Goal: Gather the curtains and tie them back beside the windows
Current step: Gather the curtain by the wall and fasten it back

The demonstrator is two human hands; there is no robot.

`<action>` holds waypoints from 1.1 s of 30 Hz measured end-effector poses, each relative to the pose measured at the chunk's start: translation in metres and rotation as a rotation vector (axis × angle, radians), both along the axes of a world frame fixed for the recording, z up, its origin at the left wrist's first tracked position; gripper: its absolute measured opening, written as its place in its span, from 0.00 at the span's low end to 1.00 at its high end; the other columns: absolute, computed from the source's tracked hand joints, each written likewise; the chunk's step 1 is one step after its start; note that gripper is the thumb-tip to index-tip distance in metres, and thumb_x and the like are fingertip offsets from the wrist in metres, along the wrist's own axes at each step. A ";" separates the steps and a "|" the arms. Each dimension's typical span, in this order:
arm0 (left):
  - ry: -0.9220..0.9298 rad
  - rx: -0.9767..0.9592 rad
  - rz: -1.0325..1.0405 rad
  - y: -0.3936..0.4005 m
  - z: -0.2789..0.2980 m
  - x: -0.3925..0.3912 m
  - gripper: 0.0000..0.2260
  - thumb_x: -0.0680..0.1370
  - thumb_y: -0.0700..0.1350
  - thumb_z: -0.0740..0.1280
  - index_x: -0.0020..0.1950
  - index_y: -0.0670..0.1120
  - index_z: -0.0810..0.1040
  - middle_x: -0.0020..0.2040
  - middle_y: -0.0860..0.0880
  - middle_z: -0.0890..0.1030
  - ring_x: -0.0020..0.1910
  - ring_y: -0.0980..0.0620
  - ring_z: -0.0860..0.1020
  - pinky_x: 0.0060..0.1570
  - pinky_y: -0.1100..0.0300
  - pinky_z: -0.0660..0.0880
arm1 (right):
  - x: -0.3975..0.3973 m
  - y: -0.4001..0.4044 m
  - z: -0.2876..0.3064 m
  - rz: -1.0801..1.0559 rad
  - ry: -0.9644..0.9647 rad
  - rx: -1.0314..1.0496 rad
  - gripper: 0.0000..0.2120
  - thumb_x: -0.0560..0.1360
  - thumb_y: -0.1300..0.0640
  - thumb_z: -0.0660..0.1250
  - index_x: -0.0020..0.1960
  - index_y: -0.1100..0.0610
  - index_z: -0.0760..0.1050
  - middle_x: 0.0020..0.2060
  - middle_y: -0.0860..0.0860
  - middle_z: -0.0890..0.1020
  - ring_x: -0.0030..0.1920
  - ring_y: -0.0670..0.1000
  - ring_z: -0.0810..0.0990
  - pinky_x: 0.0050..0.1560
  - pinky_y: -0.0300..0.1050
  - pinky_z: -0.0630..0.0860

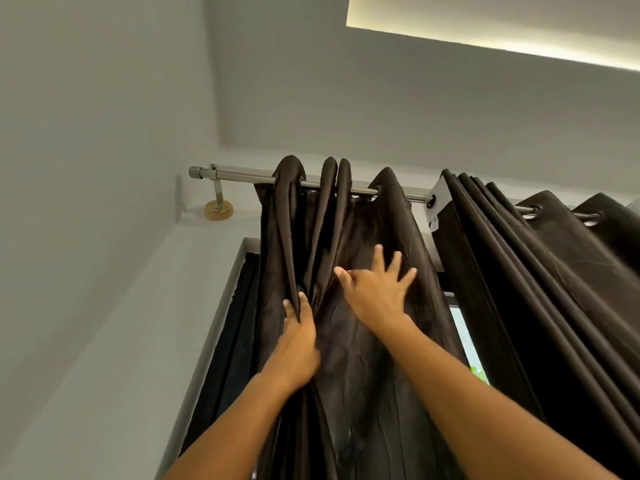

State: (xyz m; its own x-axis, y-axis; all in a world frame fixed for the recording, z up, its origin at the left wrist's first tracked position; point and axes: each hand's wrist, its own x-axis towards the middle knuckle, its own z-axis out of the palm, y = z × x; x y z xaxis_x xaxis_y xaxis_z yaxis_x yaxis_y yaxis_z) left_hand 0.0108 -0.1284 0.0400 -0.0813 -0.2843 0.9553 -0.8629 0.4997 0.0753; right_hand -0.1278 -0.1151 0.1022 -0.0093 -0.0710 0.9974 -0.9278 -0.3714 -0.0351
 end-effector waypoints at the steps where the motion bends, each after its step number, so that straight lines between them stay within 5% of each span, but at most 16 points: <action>1: 0.005 -0.006 0.020 0.000 0.000 -0.001 0.40 0.78 0.33 0.58 0.73 0.47 0.28 0.74 0.38 0.32 0.65 0.35 0.69 0.58 0.46 0.72 | -0.007 -0.006 -0.004 -0.031 -0.092 -0.047 0.28 0.78 0.34 0.50 0.73 0.47 0.65 0.77 0.60 0.43 0.74 0.68 0.40 0.68 0.72 0.42; 4: 0.003 -0.012 0.018 0.003 0.001 0.000 0.42 0.77 0.32 0.58 0.70 0.48 0.23 0.74 0.40 0.32 0.59 0.39 0.75 0.49 0.56 0.76 | -0.025 -0.024 -0.011 0.081 -0.302 0.126 0.46 0.72 0.33 0.63 0.77 0.46 0.38 0.73 0.65 0.33 0.73 0.73 0.40 0.67 0.73 0.49; 6: -0.021 -0.025 0.007 0.007 0.001 0.003 0.44 0.77 0.32 0.58 0.68 0.50 0.20 0.76 0.36 0.41 0.38 0.51 0.77 0.32 0.68 0.71 | -0.030 -0.029 -0.006 0.250 -0.337 0.255 0.56 0.71 0.42 0.71 0.75 0.52 0.28 0.73 0.66 0.33 0.73 0.72 0.48 0.69 0.67 0.56; 7: -0.036 -0.017 0.009 0.008 0.001 0.005 0.44 0.77 0.32 0.58 0.67 0.50 0.19 0.75 0.32 0.49 0.33 0.54 0.74 0.31 0.69 0.71 | -0.028 -0.030 -0.004 0.299 -0.319 0.280 0.56 0.72 0.47 0.72 0.74 0.55 0.27 0.74 0.66 0.35 0.73 0.71 0.54 0.69 0.63 0.60; 8: -0.040 -0.007 0.010 0.009 0.000 0.006 0.44 0.77 0.33 0.58 0.67 0.49 0.20 0.73 0.30 0.54 0.36 0.52 0.76 0.41 0.67 0.75 | -0.024 -0.030 -0.003 0.310 -0.281 0.279 0.54 0.74 0.52 0.71 0.74 0.59 0.28 0.75 0.66 0.38 0.72 0.68 0.59 0.69 0.58 0.62; 9: -0.034 0.002 0.027 0.009 -0.001 0.008 0.43 0.77 0.33 0.58 0.69 0.47 0.22 0.72 0.30 0.54 0.48 0.48 0.78 0.58 0.55 0.74 | -0.018 -0.029 -0.001 0.292 -0.237 0.259 0.50 0.76 0.55 0.68 0.74 0.62 0.29 0.76 0.65 0.43 0.71 0.66 0.63 0.67 0.55 0.64; 10: -0.027 0.009 0.065 0.009 -0.001 0.010 0.42 0.77 0.33 0.58 0.71 0.46 0.24 0.74 0.32 0.51 0.63 0.43 0.72 0.69 0.41 0.62 | -0.010 -0.028 0.001 0.267 -0.192 0.227 0.46 0.77 0.57 0.66 0.75 0.63 0.30 0.76 0.64 0.50 0.70 0.65 0.66 0.65 0.54 0.66; 11: -0.028 0.018 0.126 0.008 0.001 0.012 0.40 0.78 0.34 0.58 0.73 0.45 0.28 0.76 0.35 0.45 0.73 0.41 0.58 0.70 0.34 0.50 | -0.003 -0.027 0.004 0.242 -0.144 0.200 0.44 0.78 0.58 0.64 0.75 0.63 0.31 0.74 0.64 0.57 0.67 0.64 0.69 0.63 0.53 0.68; 13: -0.009 0.028 0.229 0.008 0.007 0.017 0.36 0.78 0.38 0.58 0.76 0.48 0.35 0.76 0.39 0.35 0.74 0.40 0.35 0.66 0.30 0.42 | 0.014 -0.022 0.012 0.220 -0.063 0.171 0.41 0.78 0.59 0.61 0.76 0.61 0.34 0.68 0.64 0.69 0.63 0.63 0.73 0.60 0.53 0.70; 15: 0.047 0.059 0.219 0.003 0.012 0.027 0.34 0.80 0.42 0.58 0.77 0.55 0.40 0.73 0.35 0.30 0.71 0.36 0.28 0.65 0.29 0.44 | 0.039 -0.015 0.021 0.247 0.031 0.169 0.38 0.78 0.59 0.60 0.77 0.55 0.36 0.65 0.64 0.72 0.62 0.63 0.73 0.61 0.53 0.70; 17: 0.110 0.117 0.096 -0.002 0.014 0.039 0.32 0.80 0.43 0.57 0.76 0.60 0.40 0.73 0.31 0.34 0.72 0.34 0.33 0.69 0.34 0.48 | 0.067 -0.007 0.026 0.305 0.144 0.159 0.37 0.78 0.59 0.59 0.78 0.52 0.39 0.66 0.63 0.71 0.62 0.63 0.73 0.62 0.54 0.71; 19: 0.130 0.137 -0.065 -0.005 0.012 0.049 0.32 0.80 0.40 0.55 0.74 0.61 0.40 0.75 0.33 0.49 0.75 0.35 0.48 0.71 0.48 0.57 | 0.088 0.000 0.026 0.322 0.257 0.135 0.36 0.78 0.62 0.58 0.78 0.51 0.41 0.69 0.60 0.69 0.61 0.63 0.74 0.59 0.53 0.71; 20: 0.110 0.130 -0.110 -0.005 0.009 0.053 0.32 0.80 0.38 0.54 0.75 0.59 0.39 0.75 0.36 0.58 0.73 0.37 0.57 0.68 0.56 0.62 | 0.091 0.001 0.025 0.307 0.302 0.124 0.36 0.78 0.63 0.58 0.78 0.51 0.42 0.70 0.59 0.68 0.61 0.63 0.74 0.57 0.53 0.71; 23: 0.028 0.066 -0.140 -0.001 0.001 0.046 0.33 0.78 0.33 0.54 0.77 0.53 0.41 0.68 0.40 0.71 0.61 0.45 0.75 0.58 0.59 0.72 | 0.068 -0.005 0.018 0.191 0.340 0.128 0.35 0.78 0.64 0.58 0.78 0.50 0.44 0.74 0.55 0.63 0.64 0.62 0.72 0.59 0.53 0.71; 30: -0.041 0.058 -0.203 0.000 -0.005 -0.024 0.39 0.78 0.32 0.57 0.75 0.53 0.31 0.61 0.31 0.72 0.41 0.48 0.76 0.36 0.61 0.72 | 0.006 -0.017 -0.038 0.135 0.184 0.202 0.41 0.75 0.65 0.62 0.77 0.43 0.43 0.77 0.54 0.54 0.67 0.59 0.71 0.62 0.54 0.72; 33: 0.003 0.070 -0.231 -0.004 -0.018 -0.021 0.44 0.76 0.32 0.60 0.72 0.55 0.27 0.62 0.30 0.71 0.45 0.43 0.78 0.38 0.59 0.72 | 0.009 -0.023 -0.071 0.247 0.134 0.251 0.44 0.75 0.60 0.65 0.77 0.44 0.37 0.71 0.59 0.68 0.63 0.58 0.75 0.57 0.50 0.73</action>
State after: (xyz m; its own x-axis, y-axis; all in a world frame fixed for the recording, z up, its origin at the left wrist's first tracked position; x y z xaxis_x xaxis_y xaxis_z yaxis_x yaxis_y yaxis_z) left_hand -0.0101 -0.1321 0.0221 -0.1491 -0.3237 0.9343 -0.7261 0.6773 0.1188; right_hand -0.1193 -0.1382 0.0315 0.1679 -0.2976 0.9398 -0.8140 -0.5796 -0.0381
